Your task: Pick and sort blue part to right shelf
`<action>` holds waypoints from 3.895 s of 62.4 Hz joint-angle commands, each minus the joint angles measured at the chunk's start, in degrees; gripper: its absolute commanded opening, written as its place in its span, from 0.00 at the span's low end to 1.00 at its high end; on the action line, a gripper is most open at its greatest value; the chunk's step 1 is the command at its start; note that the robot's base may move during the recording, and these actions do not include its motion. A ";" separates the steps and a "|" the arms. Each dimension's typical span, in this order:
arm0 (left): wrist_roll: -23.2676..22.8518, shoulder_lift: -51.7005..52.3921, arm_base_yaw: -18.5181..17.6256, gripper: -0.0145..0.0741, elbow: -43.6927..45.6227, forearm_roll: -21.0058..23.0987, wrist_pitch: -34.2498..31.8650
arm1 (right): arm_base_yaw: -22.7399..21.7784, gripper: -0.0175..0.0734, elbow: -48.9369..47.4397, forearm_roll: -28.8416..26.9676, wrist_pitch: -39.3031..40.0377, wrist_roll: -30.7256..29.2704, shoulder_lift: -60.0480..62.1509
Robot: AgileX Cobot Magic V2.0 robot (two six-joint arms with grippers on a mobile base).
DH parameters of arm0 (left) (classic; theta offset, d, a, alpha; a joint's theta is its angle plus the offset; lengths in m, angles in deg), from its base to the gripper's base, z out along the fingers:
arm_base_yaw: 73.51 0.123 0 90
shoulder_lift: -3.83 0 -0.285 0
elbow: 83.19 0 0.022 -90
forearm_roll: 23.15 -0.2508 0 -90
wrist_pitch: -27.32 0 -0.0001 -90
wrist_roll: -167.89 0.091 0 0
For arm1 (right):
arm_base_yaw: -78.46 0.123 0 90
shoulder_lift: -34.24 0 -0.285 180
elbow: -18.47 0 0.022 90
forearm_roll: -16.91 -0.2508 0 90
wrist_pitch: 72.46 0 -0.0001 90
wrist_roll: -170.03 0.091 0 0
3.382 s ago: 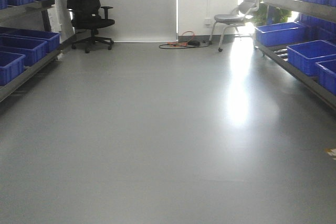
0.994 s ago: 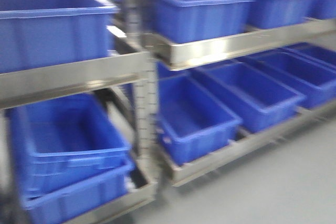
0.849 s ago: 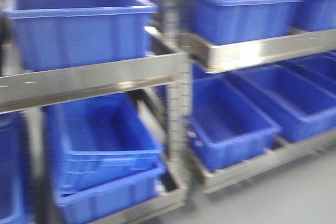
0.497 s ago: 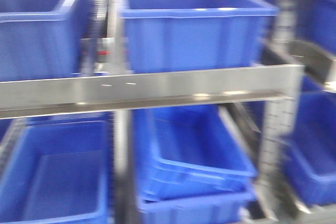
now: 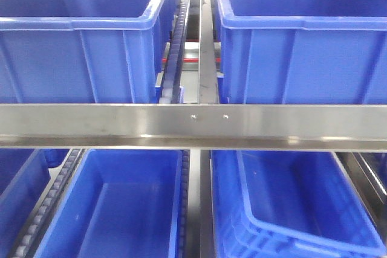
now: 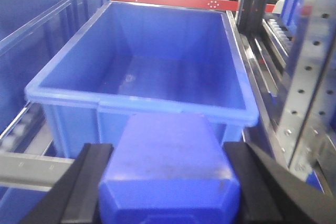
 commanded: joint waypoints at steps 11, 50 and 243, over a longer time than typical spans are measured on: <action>0.12 -0.43 -0.04 0.54 1.73 -0.06 -5.70 | -0.19 0.68 -1.74 -0.06 5.45 -0.39 -0.41; 0.12 -0.43 -0.04 0.54 1.73 -0.06 -5.70 | -0.19 0.68 -1.74 -0.06 5.39 -0.39 -0.41; 0.98 -42.83 -0.04 0.82 16.12 1.82 -11.99 | 5.15 0.87 -22.30 -0.59 18.77 -0.39 -50.14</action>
